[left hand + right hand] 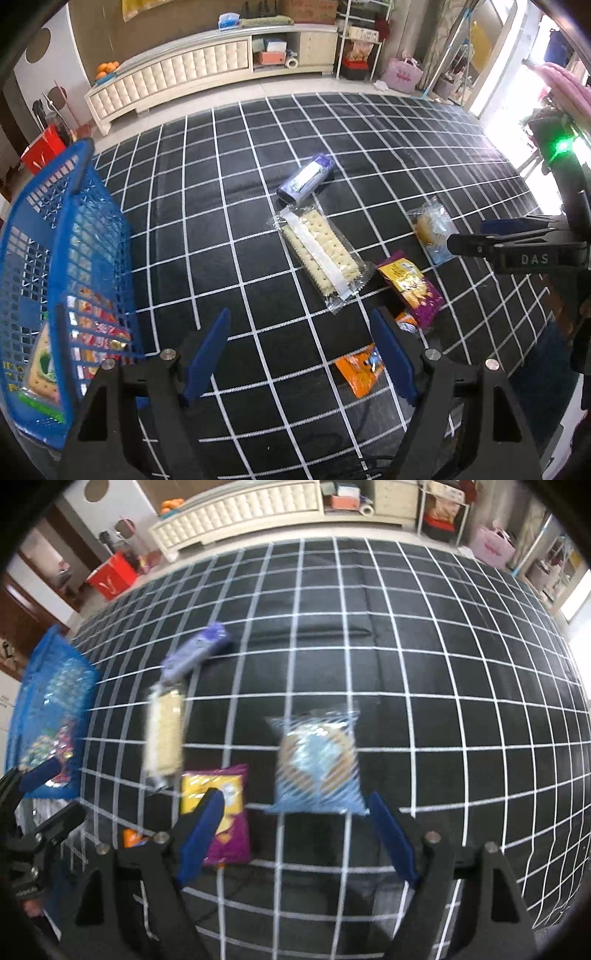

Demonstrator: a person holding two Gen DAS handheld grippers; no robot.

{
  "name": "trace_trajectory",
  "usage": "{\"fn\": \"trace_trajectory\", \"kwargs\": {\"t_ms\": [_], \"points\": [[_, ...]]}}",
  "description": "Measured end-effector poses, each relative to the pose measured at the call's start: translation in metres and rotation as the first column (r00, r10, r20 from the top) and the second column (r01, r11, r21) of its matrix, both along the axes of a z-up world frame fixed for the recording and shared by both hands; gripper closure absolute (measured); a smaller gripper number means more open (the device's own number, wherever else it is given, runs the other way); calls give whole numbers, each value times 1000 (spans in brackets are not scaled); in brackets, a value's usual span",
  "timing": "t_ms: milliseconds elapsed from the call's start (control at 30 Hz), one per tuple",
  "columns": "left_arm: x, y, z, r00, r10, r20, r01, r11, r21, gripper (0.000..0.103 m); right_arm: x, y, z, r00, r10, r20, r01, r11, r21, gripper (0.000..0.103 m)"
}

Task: Organize snacks
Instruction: 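Grasp the blue striped round pastry pack with the right tool, then grasp the cracker pack with the left tool while the right tool holds the pastry pack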

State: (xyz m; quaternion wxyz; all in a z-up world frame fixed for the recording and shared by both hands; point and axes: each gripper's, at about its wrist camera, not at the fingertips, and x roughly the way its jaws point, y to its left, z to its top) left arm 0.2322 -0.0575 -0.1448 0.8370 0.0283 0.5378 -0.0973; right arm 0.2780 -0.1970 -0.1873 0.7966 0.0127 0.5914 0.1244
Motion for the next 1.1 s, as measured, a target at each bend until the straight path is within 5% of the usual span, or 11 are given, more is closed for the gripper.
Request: {"fn": "trace_trajectory", "kwargs": {"t_ms": [433,567,667,933,1100], "points": [[39,9,-34,991,120,-67,-122,992,-36,27,21,-7,-29,999,-34,2,34,999,1,19],[42,6,-35,990,119,-70,-122,992,-35,27,16,0,-31,1000,-6,17,7,999,-53,41],[41,3,-34,991,118,-68,-121,992,-38,27,7,1,-30,1000,17,25,-15,998,-54,44],[43,-10,-28,991,117,-66,-120,992,-35,27,-33,-19,-1,993,-17,120,13,999,30,45],[56,-26,-32,991,85,-98,-91,994,-58,27,-49,-18,22,982,57,181,-53,998,-23,45]]}}
